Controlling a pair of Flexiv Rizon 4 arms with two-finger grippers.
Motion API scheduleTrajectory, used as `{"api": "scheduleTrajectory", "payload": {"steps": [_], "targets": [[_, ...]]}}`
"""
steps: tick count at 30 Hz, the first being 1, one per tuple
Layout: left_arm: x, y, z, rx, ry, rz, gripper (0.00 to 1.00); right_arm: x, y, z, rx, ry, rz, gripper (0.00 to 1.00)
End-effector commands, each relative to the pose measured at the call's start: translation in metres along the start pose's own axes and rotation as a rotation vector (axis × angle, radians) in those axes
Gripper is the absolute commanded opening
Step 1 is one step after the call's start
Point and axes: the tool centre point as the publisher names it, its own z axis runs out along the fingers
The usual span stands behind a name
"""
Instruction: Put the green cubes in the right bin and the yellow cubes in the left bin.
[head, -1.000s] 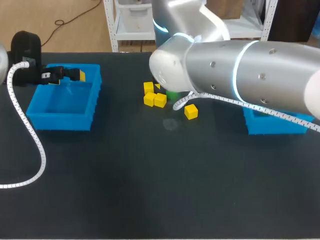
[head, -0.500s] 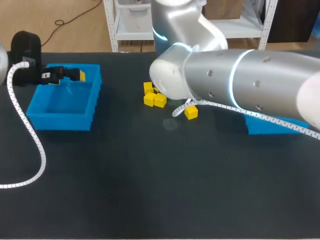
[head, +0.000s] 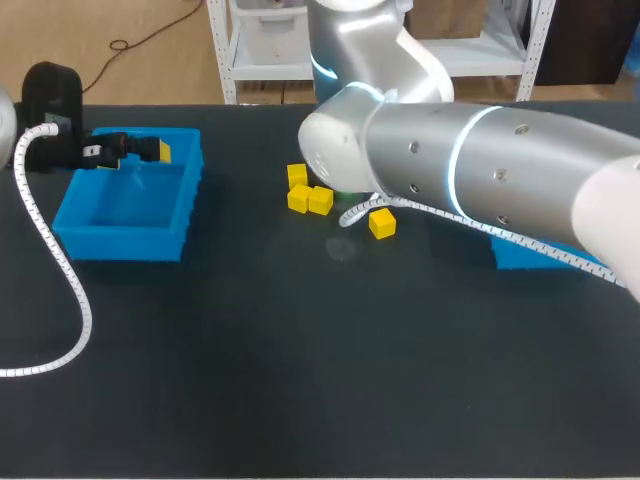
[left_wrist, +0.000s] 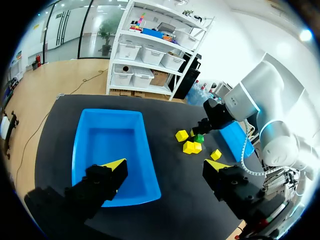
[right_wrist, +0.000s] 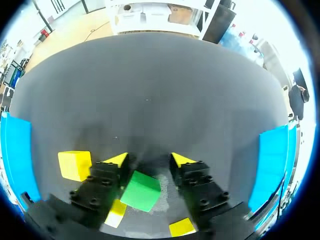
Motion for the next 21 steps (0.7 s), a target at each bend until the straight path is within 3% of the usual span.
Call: {"api": "scheduleTrajectory", "payload": {"steps": [1, 13, 14, 15, 16, 21], "targets": [[0.001, 0.001, 0.000, 0.007, -0.006, 0.001, 1.00, -0.003, 0.001, 0.000, -0.006, 0.005, -0.004, 0.00], [0.001, 0.001, 0.000, 0.007, -0.006, 0.001, 1.00, -0.001, 0.005, -0.004, 0.000, -0.009, -0.036, 0.02], [0.001, 0.001, 0.000, 0.007, -0.006, 0.001, 1.00, -0.001, 0.005, -0.006, 0.003, -0.014, -0.041, 0.39], [0.001, 0.001, 0.000, 0.007, -0.006, 0.001, 1.00, 0.000, 0.006, -0.007, 0.012, -0.021, -0.048, 0.95], [0.001, 0.001, 0.000, 0.007, -0.006, 0.001, 1.00, 0.000, 0.006, -0.008, 0.014, -0.021, -0.050, 1.00], [0.001, 0.001, 0.000, 0.007, -0.006, 0.001, 1.00, 0.003, 0.006, -0.014, 0.031, -0.025, -0.048, 1.00]]}}
